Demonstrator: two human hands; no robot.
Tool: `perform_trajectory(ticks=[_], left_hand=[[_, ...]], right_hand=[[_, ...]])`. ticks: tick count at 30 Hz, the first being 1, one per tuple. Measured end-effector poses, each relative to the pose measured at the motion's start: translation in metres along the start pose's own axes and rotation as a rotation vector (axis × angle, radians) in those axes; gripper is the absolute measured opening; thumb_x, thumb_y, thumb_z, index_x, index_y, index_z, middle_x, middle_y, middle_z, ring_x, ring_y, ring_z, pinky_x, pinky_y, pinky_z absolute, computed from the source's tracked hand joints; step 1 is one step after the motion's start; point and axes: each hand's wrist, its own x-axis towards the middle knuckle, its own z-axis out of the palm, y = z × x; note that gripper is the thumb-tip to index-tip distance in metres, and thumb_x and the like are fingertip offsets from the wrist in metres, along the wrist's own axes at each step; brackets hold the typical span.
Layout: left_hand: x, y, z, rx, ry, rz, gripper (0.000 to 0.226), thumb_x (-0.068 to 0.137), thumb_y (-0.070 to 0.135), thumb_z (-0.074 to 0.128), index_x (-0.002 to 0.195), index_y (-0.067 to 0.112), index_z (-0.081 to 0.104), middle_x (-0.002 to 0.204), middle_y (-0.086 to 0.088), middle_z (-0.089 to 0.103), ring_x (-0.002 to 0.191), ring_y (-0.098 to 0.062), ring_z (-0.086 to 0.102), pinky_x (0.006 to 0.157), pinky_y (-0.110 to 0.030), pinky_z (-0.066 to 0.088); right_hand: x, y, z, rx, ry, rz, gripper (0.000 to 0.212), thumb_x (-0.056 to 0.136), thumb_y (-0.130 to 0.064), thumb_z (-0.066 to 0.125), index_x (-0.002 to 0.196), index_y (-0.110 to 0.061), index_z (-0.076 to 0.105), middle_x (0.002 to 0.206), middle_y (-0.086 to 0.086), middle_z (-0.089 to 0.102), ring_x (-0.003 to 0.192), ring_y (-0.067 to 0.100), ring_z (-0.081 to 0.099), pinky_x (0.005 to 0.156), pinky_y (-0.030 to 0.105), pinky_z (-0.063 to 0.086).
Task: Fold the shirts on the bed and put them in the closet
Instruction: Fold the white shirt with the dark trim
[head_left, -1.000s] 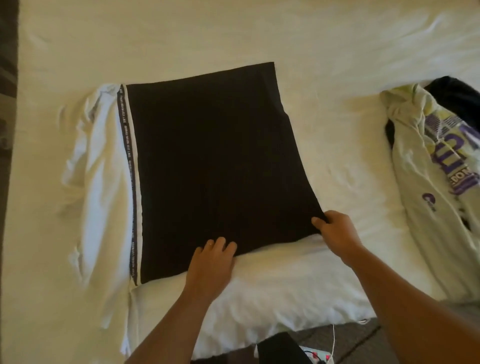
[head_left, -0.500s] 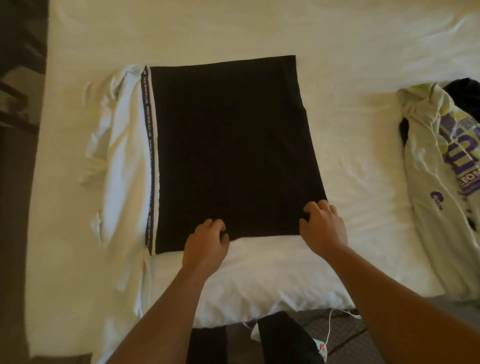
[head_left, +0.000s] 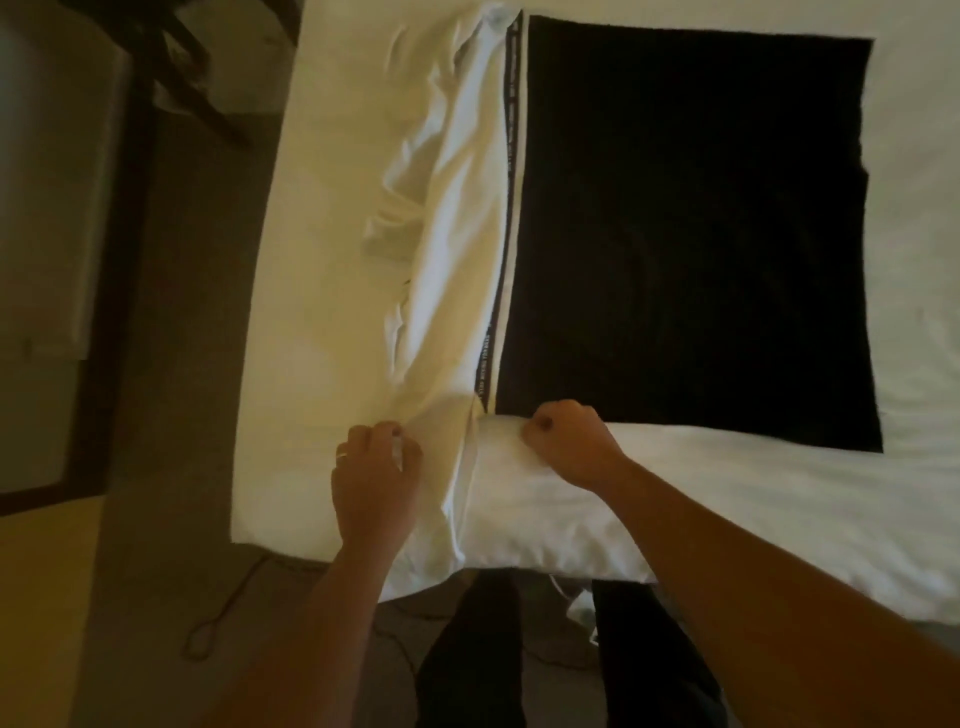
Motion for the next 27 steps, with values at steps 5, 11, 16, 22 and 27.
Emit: perform_trajectory(ticks=[5, 11, 16, 22, 27], left_hand=[[-0.005, -0.028, -0.001, -0.15, -0.238, -0.027, 0.024, 0.099, 0.038, 0.058, 0.117, 0.021, 0.056, 0.113, 0.007, 0.049, 0.1, -0.019, 0.054, 0.082, -0.037, 0.046], [-0.001, -0.038, -0.01, -0.459, -0.301, -0.103, 0.018, 0.1, 0.022, 0.059, 0.083, 0.019, 0.054, 0.08, 0.0, 0.057, 0.078, -0.018, 0.054, 0.066, -0.028, 0.04], [0.005, -0.048, -0.018, -0.412, -0.347, -0.138, 0.018, 0.101, 0.03, 0.058, 0.086, 0.02, 0.056, 0.078, 0.005, 0.059, 0.072, -0.011, 0.055, 0.059, -0.025, 0.036], [0.019, -0.04, -0.018, -0.273, -0.362, -0.173, 0.025, 0.101, 0.032, 0.05, 0.09, 0.012, 0.059, 0.083, -0.003, 0.063, 0.078, -0.023, 0.058, 0.066, -0.037, 0.042], [0.036, -0.018, -0.016, -0.3, -0.308, -0.136, 0.044, 0.089, 0.059, 0.057, 0.078, 0.017, 0.061, 0.08, -0.005, 0.066, 0.078, -0.026, 0.061, 0.071, -0.037, 0.049]], right_hand=[[-0.003, -0.04, 0.062, 0.266, 0.126, 0.188, 0.032, 0.095, -0.043, 0.061, 0.081, -0.015, 0.067, 0.08, 0.007, 0.068, 0.077, 0.023, 0.066, 0.082, 0.044, 0.058], [-0.022, -0.048, 0.083, 0.379, 0.184, 0.19, 0.034, 0.095, -0.029, 0.063, 0.097, 0.004, 0.066, 0.094, 0.023, 0.068, 0.075, 0.032, 0.063, 0.074, 0.043, 0.055], [-0.024, -0.048, 0.074, 0.344, 0.195, 0.245, 0.027, 0.09, -0.02, 0.064, 0.096, 0.005, 0.067, 0.09, 0.023, 0.07, 0.077, 0.035, 0.066, 0.08, 0.05, 0.058], [-0.014, -0.055, 0.063, 0.339, 0.153, 0.248, 0.024, 0.083, -0.019, 0.066, 0.091, 0.004, 0.066, 0.088, 0.02, 0.071, 0.082, 0.035, 0.07, 0.076, 0.052, 0.061], [-0.02, -0.064, 0.054, 0.527, 0.068, 0.242, 0.022, 0.09, -0.006, 0.063, 0.101, 0.013, 0.063, 0.092, 0.017, 0.069, 0.075, 0.022, 0.068, 0.05, 0.017, 0.05]])
